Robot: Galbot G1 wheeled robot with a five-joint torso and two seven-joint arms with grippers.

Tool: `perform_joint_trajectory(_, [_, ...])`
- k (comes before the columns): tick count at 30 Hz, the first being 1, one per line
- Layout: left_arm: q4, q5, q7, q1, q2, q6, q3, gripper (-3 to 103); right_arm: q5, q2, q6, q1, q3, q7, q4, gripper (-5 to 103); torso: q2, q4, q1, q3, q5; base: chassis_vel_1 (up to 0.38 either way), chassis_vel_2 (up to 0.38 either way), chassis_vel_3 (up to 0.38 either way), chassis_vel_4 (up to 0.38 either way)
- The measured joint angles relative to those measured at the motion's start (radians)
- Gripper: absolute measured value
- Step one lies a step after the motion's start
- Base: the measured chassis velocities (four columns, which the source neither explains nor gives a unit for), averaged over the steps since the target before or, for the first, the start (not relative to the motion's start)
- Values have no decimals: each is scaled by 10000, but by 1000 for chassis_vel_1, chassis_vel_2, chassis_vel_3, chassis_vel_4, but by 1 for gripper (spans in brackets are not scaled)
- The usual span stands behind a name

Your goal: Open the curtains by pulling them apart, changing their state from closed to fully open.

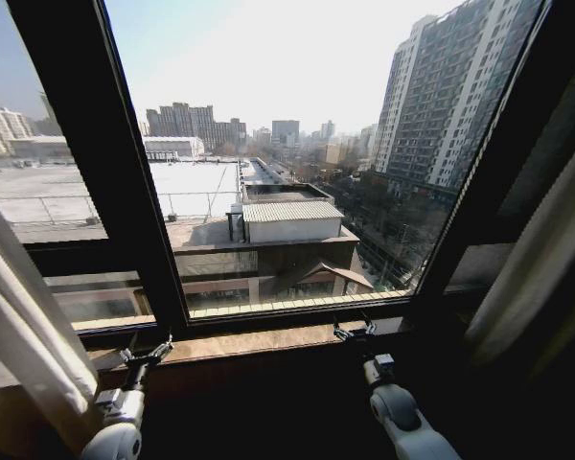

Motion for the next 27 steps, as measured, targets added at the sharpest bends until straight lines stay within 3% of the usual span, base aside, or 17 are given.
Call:
perform_joint_trajectory(17, [0,0,0,0,1,0,-2,100,0,0,1,0,-1,0,0,100,0,0,1,0,0,333,334,-341,-343])
perform_joint_trajectory(27, [0,0,-2,0,-2,0,1,100,0,-3,0,1,0,0,0,100,-1,-2,2,2,12,67,52,-45,-64])
